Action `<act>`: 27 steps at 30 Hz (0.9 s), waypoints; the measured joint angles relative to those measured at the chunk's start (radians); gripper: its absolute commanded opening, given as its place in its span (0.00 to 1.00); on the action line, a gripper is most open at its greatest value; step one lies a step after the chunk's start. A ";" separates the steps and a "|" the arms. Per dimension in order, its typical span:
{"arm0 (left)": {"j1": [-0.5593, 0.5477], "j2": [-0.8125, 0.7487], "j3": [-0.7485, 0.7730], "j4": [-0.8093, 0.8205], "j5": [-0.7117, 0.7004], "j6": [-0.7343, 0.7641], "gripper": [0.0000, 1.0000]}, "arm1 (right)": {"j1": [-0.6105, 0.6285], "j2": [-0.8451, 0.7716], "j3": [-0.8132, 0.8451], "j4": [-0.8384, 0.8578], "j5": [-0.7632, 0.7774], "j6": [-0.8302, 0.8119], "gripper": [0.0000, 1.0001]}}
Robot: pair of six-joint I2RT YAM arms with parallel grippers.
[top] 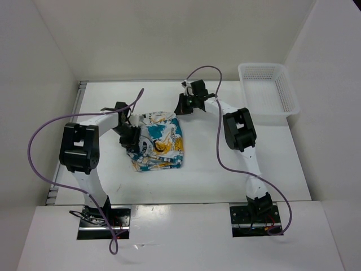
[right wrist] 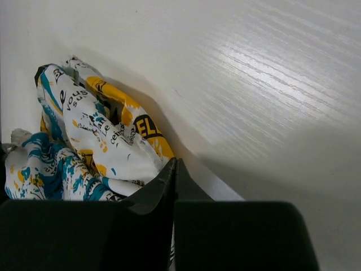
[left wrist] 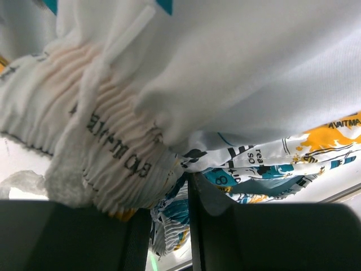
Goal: Fold and stack the shorts
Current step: Fold the shorts
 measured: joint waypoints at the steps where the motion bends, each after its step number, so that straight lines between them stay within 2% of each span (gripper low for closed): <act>1: 0.000 -0.002 0.000 -0.001 -0.003 0.000 0.34 | 0.000 0.005 0.006 -0.005 -0.011 0.000 0.00; 7: -0.011 -0.016 0.006 -0.030 -0.026 0.000 0.34 | 0.000 0.012 0.066 -0.034 -0.008 0.024 0.00; 11: -0.055 -0.061 -0.010 -0.065 -0.055 0.003 0.44 | 0.000 0.014 0.144 -0.035 0.035 0.055 0.00; 12: -0.068 -0.077 -0.021 -0.072 -0.058 0.003 0.44 | 0.000 0.014 0.160 -0.033 0.041 0.059 0.14; 15: -0.100 -0.107 -0.060 -0.099 -0.060 0.001 0.45 | 0.000 0.014 0.182 -0.034 0.046 0.051 0.43; 21: -0.100 -0.108 -0.069 -0.095 -0.063 0.001 0.48 | 0.018 -0.001 0.162 -0.116 0.048 -0.150 0.47; 27: -0.100 -0.108 -0.068 -0.090 -0.084 0.001 0.49 | 0.112 -0.043 0.099 -0.184 0.072 -0.335 0.48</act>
